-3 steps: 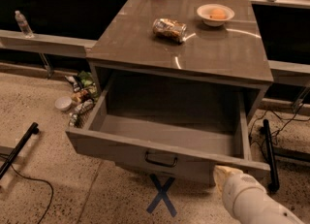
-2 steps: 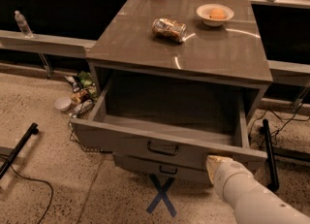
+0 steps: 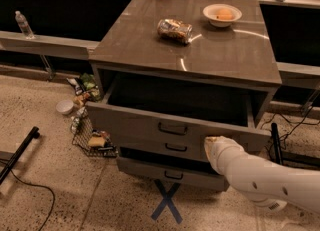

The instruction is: Close top drawer

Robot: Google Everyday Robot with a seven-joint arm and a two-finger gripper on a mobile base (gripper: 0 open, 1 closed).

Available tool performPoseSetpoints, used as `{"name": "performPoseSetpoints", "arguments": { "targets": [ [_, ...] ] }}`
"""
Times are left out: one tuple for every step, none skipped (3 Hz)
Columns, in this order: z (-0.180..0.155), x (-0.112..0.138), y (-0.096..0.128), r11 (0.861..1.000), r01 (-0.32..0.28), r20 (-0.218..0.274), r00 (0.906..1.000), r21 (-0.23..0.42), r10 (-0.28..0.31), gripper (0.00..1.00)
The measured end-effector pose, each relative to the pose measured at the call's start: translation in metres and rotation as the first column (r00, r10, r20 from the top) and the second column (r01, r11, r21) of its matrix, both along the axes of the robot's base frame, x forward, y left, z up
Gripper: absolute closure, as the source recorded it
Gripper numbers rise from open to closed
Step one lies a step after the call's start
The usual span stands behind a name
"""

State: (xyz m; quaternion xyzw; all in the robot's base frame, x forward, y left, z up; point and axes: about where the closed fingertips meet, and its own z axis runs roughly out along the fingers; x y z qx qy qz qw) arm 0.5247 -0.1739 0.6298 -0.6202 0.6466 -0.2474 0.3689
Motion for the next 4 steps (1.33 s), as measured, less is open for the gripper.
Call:
{"name": "performPoseSetpoints", "arguments": {
  "targets": [
    [0.000, 0.033, -0.009, 0.999, -0.008, 0.009, 0.9999, -0.040, 0.008, 1.00],
    [-0.003, 0.061, -0.016, 0.997, -0.010, 0.012, 0.9999, -0.078, 0.011, 1.00],
    [-0.008, 0.080, -0.022, 0.995, -0.003, 0.003, 1.0000, -0.096, 0.003, 1.00],
    [-0.013, 0.082, -0.028, 0.995, 0.006, -0.028, 0.9996, -0.101, -0.009, 1.00]
  ]
}}
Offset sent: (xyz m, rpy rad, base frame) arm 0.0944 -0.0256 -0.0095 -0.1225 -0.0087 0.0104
